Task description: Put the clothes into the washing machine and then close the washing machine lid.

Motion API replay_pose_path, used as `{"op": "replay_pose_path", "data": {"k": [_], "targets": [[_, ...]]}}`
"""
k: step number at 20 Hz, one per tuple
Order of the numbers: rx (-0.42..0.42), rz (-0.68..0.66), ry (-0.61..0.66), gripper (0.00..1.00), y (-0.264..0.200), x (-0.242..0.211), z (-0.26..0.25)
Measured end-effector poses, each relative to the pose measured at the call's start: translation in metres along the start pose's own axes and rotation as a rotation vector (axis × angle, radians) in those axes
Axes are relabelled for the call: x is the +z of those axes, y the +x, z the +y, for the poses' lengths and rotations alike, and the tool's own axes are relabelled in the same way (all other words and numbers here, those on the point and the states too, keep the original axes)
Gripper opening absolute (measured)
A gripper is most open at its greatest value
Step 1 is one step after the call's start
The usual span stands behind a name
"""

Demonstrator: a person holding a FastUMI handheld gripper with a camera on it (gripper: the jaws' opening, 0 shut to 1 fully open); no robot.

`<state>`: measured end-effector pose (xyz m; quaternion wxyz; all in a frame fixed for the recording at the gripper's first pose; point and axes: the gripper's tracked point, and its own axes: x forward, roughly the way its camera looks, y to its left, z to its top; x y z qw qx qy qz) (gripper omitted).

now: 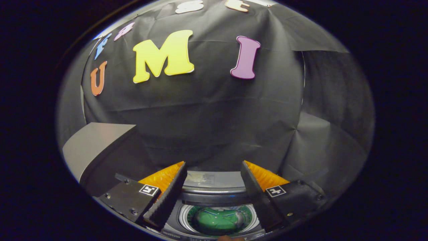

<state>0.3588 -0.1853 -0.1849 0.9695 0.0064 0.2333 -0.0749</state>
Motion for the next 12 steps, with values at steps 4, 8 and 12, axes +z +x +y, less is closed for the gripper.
{"op": "replay_pose_path", "data": {"k": [4,8,12], "targets": [[-0.002,0.010,-0.001,1.00,-0.005,-0.009,0.000],[-0.013,0.057,-0.002,1.00,-0.009,-0.027,-0.005],[-0.042,0.118,0.035,1.00,-0.012,-0.054,-0.021]]}}
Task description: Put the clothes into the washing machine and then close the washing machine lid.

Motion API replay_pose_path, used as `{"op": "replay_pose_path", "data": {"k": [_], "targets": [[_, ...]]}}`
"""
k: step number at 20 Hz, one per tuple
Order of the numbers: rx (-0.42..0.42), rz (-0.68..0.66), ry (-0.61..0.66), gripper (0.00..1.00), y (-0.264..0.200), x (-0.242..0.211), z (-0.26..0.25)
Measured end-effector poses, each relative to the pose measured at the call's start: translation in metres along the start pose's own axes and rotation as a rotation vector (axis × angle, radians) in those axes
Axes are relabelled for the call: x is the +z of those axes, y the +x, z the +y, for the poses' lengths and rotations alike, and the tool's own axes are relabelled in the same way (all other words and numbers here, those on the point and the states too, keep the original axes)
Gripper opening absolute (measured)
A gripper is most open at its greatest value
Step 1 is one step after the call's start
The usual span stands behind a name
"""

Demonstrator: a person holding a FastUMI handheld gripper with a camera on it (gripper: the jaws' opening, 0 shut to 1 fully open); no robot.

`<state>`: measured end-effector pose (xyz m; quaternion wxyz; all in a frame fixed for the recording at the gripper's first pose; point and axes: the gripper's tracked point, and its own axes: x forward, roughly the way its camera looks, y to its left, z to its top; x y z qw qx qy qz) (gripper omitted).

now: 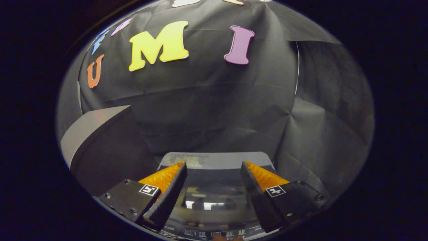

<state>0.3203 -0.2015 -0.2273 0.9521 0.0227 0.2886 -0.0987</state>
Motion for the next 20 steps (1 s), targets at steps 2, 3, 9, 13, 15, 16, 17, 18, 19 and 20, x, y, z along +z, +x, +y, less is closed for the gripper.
{"op": "replay_pose_path", "data": {"k": [2,3,9,13,15,16,17,18,19,20], "targets": [[-0.021,0.022,0.021,1.00,-0.002,-0.012,-0.011],[-0.028,0.035,0.033,1.00,-0.004,-0.017,-0.015],[-0.073,0.068,0.067,1.00,-0.024,-0.037,-0.019],[-0.104,0.040,0.063,1.00,-0.069,-0.043,-0.013],[-0.120,0.008,0.055,1.00,-0.099,-0.043,-0.012],[-0.128,-0.006,0.049,1.00,-0.115,-0.044,-0.012],[-0.131,-0.026,0.044,1.00,-0.136,-0.043,-0.011],[-0.133,-0.048,0.037,1.00,-0.155,-0.040,-0.011],[-0.131,-0.076,0.030,1.00,-0.174,-0.037,-0.011],[-0.129,-0.100,0.021,1.00,-0.190,-0.034,-0.011]]}}
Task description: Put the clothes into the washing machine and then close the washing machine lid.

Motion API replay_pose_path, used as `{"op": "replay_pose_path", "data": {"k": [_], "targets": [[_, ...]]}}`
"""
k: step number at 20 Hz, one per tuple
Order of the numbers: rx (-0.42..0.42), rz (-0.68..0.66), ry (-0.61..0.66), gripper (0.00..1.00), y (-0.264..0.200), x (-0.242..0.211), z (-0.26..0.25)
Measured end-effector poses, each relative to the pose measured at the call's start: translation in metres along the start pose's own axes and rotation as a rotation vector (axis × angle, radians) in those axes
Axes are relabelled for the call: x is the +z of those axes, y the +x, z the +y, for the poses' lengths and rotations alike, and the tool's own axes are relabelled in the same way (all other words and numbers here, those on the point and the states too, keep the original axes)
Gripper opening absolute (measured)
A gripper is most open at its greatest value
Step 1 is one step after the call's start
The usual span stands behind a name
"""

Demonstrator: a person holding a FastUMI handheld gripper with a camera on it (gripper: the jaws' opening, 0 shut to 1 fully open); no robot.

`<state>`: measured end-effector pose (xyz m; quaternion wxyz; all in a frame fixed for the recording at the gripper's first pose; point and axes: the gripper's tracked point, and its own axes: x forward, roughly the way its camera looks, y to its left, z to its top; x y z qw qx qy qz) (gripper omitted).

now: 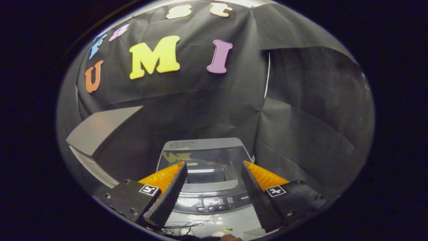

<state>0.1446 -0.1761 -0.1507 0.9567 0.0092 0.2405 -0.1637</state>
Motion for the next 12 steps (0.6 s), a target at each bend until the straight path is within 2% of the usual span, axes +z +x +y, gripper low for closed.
{"op": "replay_pose_path", "data": {"k": [5,8,12], "targets": [[0.059,-0.120,-0.043,1.00,-0.079,0.011,0.000],[0.153,-0.155,-0.070,1.00,-0.133,-0.003,0.005],[0.260,-0.222,-0.086,1.00,-0.223,-0.029,-0.013]]}}
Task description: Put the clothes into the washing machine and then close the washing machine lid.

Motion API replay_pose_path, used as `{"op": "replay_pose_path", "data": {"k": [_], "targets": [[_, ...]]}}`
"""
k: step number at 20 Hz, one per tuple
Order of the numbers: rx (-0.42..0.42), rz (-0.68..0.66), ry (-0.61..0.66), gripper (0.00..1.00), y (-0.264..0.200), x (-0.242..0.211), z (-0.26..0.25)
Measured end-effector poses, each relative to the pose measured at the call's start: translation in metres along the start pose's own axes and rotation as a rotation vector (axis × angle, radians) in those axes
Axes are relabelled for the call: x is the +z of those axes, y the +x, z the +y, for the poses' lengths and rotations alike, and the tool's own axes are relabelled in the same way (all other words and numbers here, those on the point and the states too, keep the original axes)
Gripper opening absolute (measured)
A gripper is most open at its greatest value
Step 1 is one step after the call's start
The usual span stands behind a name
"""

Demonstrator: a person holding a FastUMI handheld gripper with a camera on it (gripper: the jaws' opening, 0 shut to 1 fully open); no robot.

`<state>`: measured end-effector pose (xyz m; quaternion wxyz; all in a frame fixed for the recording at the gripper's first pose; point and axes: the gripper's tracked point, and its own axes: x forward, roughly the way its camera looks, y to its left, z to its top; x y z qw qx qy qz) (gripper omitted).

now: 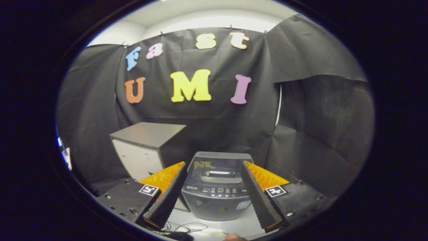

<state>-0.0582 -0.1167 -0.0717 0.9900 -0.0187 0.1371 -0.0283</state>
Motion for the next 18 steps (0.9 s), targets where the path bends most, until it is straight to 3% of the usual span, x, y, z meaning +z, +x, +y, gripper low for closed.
{"op": "replay_pose_path", "data": {"k": [4,9,13,18], "targets": [[0.058,-0.066,0.023,1.00,-0.085,0.003,0.007],[0.031,-0.162,0.000,1.00,-0.163,0.011,-0.002],[-0.028,-0.201,-0.014,1.00,-0.202,0.003,0.004],[-0.077,-0.205,0.069,1.00,-0.228,-0.013,0.035]]}}
